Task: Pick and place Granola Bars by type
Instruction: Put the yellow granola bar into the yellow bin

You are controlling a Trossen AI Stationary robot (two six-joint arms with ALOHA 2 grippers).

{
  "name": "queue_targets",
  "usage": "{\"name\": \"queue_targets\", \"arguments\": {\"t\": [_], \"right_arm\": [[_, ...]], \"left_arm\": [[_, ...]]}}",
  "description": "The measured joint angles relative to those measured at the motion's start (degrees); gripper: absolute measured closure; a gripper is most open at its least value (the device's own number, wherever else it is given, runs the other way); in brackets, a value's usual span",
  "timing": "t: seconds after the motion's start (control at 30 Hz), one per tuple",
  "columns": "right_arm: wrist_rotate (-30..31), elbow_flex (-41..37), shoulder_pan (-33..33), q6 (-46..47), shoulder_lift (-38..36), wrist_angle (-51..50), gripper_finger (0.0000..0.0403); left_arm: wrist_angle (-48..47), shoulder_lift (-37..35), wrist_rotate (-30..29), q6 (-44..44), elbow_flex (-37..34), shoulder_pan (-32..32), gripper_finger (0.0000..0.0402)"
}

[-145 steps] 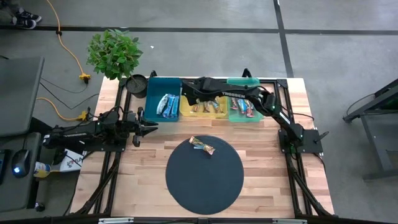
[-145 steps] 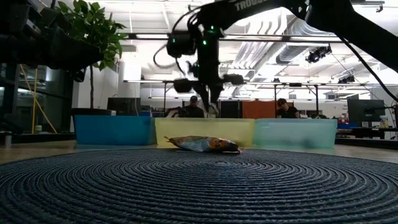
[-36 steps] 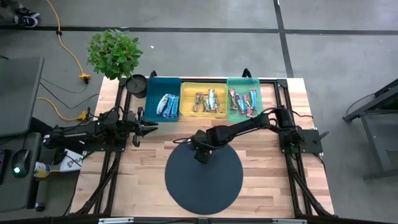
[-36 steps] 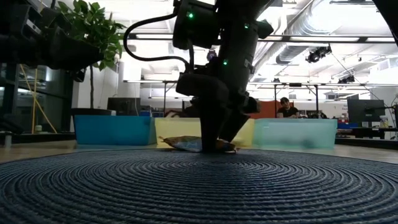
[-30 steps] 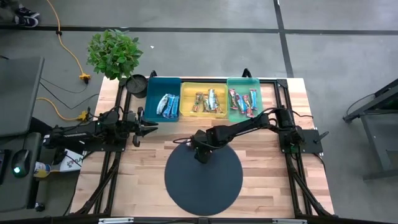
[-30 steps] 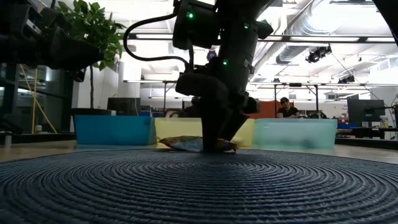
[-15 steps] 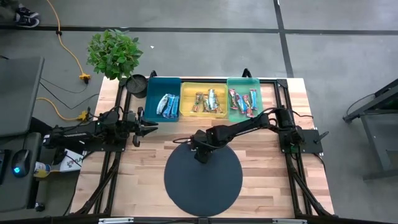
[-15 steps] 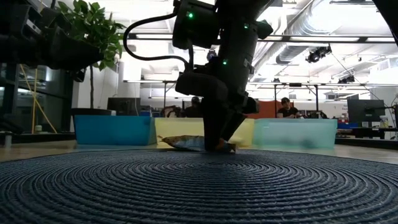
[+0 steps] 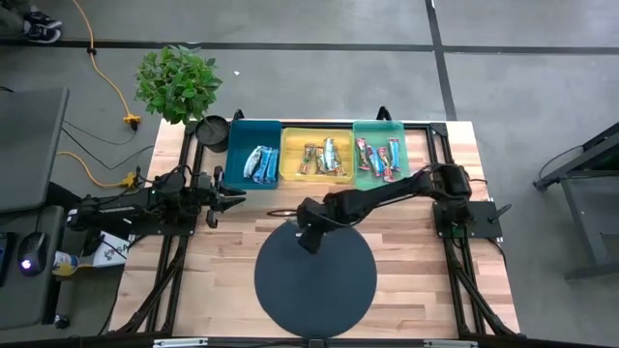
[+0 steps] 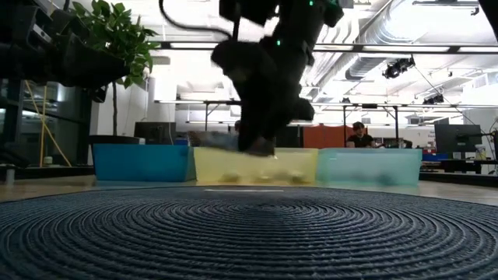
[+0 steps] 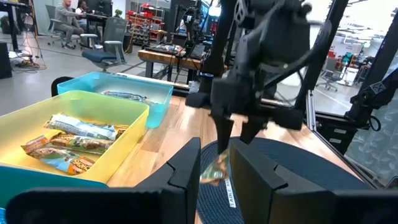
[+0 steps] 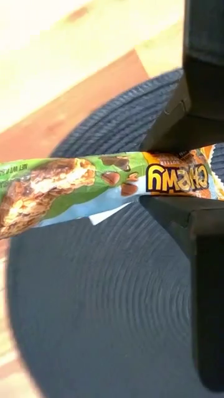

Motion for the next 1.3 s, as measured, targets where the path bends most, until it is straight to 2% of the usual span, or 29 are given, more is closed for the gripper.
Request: {"name": "queue_targets", "arguments": {"t": [0.3, 0.57, 0.67, 0.77, 0.87, 1.0, 1.2, 1.3], "right_arm": [[0.6, 0.0, 0.0, -4.6, -7.3, 10.6, 0.0328], [-3.4, 0.0, 0.1, -10.2, -11.9, 29.7, 0.0327], [-3.3, 0.1, 0.2, -12.9, -12.1, 37.5, 0.0328], [-0.6, 0.1, 0.1, -15.4, -12.1, 43.0, 0.0328], [5.8, 0.1, 0.0, -19.2, -12.1, 47.0, 0.0328], [18.8, 0.1, 0.0, -25.4, -12.1, 49.8, 0.0329], [44.9, 0.1, -0.1, -26.9, -12.1, 50.2, 0.0329], [55.4, 0.1, -0.9, -26.9, -12.1, 50.0, 0.0329]], "left_arm": [[0.0, 0.0, 0.0, 0.0, 0.0, 0.0, 0.0319], [0.0, 0.0, 0.0, 0.0, 0.0, 0.0, 0.0319], [0.0, 0.0, 0.0, 0.0, 0.0, 0.0, 0.0319], [0.0, 0.0, 0.0, 0.0, 0.0, 0.0, 0.0319], [0.0, 0.0, 0.0, 0.0, 0.0, 0.0, 0.0319], [0.0, 0.0, 0.0, 0.0, 0.0, 0.0, 0.0319], [0.0, 0.0, 0.0, 0.0, 0.0, 0.0, 0.0319], [0.0, 0.0, 0.0, 0.0, 0.0, 0.0, 0.0319]]}}
